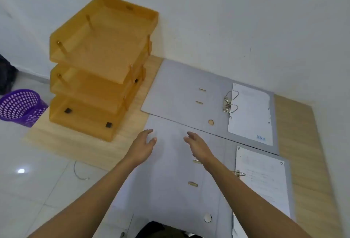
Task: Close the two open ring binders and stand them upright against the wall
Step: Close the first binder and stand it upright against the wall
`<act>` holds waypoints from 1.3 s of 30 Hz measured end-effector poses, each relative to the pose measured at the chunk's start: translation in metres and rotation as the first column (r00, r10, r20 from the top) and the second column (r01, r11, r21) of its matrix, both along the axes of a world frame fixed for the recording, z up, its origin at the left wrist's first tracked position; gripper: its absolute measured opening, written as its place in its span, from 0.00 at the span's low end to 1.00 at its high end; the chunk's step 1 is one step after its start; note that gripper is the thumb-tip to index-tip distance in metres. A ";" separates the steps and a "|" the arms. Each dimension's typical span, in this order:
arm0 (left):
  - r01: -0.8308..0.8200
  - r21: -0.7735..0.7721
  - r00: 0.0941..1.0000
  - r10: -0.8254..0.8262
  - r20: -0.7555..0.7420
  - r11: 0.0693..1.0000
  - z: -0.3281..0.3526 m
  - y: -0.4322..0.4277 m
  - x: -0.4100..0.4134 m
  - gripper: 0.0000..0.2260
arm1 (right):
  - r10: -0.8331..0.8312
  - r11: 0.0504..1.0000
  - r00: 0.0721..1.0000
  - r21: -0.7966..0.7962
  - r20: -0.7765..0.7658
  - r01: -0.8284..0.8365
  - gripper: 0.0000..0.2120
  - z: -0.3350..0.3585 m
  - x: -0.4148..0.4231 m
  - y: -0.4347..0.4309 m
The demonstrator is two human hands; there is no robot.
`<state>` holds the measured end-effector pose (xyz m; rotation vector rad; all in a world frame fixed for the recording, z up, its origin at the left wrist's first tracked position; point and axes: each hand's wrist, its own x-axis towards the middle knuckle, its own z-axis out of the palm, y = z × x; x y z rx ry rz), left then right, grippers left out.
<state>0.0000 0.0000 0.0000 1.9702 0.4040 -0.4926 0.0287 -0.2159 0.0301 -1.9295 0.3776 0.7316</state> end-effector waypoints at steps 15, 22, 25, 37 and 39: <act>-0.176 0.259 0.984 0.179 0.011 0.950 -0.036 0.003 -0.050 0.25 | 0.253 0.960 0.965 -0.106 -0.074 -0.260 0.29 -0.039 -0.052 0.011; -0.374 0.029 0.913 0.374 -0.164 0.927 -0.019 0.019 -0.032 0.20 | 0.226 0.974 0.970 -0.011 -0.094 -0.228 0.29 -0.032 -0.065 0.007; -0.316 -0.088 0.942 0.302 -0.147 0.945 0.007 0.024 -0.032 0.13 | 0.264 0.965 0.963 0.006 -0.048 -0.264 0.29 -0.023 -0.068 0.004; -0.168 -0.632 0.976 0.037 -0.216 0.756 0.133 -0.098 -0.064 0.24 | 0.100 0.926 0.986 0.350 0.132 -0.141 0.24 0.057 -0.078 -0.050; -0.073 -0.646 0.992 -0.014 -0.129 0.760 0.143 -0.133 -0.069 0.23 | 0.051 0.904 0.983 0.411 0.178 -0.121 0.25 0.073 -0.082 -0.067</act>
